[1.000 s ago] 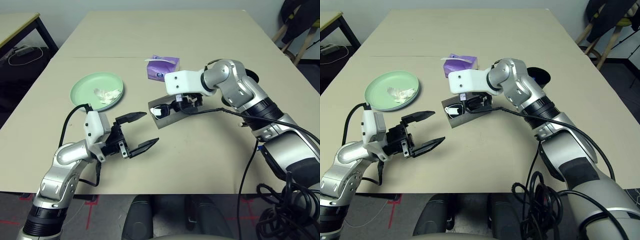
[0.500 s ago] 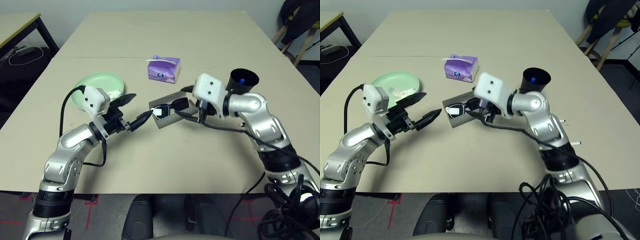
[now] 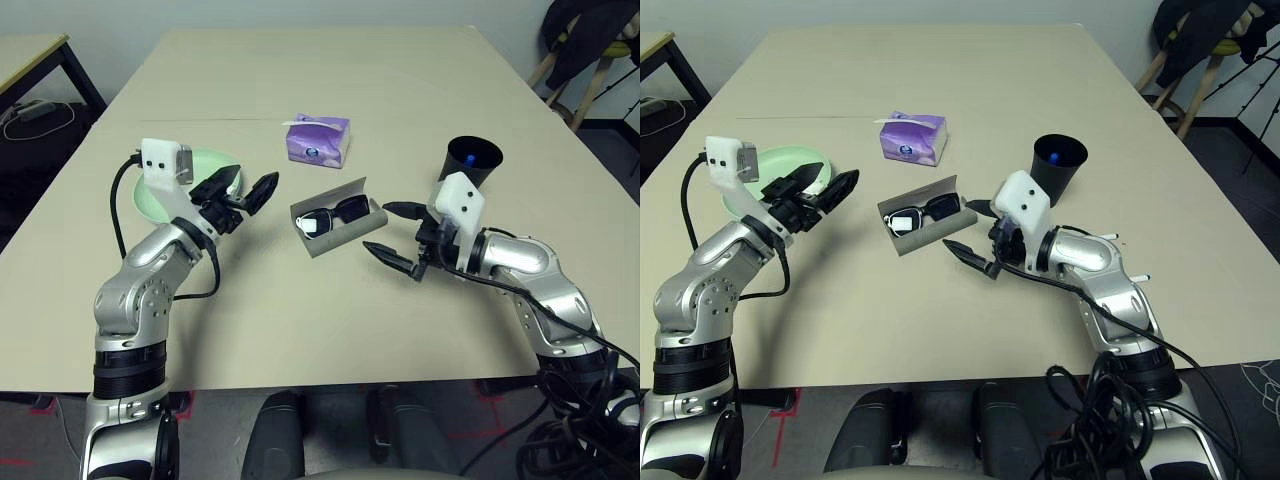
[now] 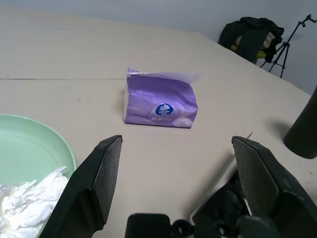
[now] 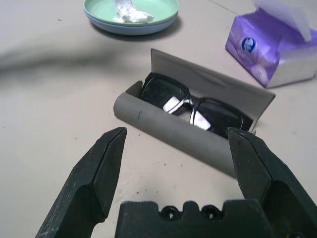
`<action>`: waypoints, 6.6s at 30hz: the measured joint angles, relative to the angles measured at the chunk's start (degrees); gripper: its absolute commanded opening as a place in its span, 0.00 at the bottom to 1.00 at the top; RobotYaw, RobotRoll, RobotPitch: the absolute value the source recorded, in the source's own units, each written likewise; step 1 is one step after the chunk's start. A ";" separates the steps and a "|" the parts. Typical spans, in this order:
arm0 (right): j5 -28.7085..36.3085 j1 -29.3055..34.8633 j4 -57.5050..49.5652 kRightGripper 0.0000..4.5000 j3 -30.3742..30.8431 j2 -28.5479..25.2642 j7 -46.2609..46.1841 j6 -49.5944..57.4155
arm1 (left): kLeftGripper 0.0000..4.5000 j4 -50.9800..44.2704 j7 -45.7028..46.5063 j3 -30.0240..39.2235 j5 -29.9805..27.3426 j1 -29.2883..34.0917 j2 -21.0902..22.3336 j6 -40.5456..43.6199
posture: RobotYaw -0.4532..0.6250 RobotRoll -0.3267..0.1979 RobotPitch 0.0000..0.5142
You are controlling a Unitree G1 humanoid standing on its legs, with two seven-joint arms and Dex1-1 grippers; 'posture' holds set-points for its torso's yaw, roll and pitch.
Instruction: Organize and tidy the items on the table.
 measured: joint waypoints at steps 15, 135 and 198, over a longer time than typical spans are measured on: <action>3.14 10.55 1.53 0.99 -2.67 0.77 -3.92 -12.22 | 1.00 4.18 5.20 0.20 3.23 -4.90 -0.34 1.44 | 0.45 0.62 0.19; 9.96 17.55 2.69 1.00 -3.09 -1.03 -4.69 -21.90 | 0.65 -7.97 -3.40 -6.66 3.54 -2.35 -6.78 13.71 | 0.43 0.62 0.20; 9.19 0.31 9.74 1.00 -3.32 -17.02 7.60 -20.08 | 1.00 -14.27 -25.72 -8.33 1.54 12.77 8.65 -16.49 | 0.48 0.62 0.18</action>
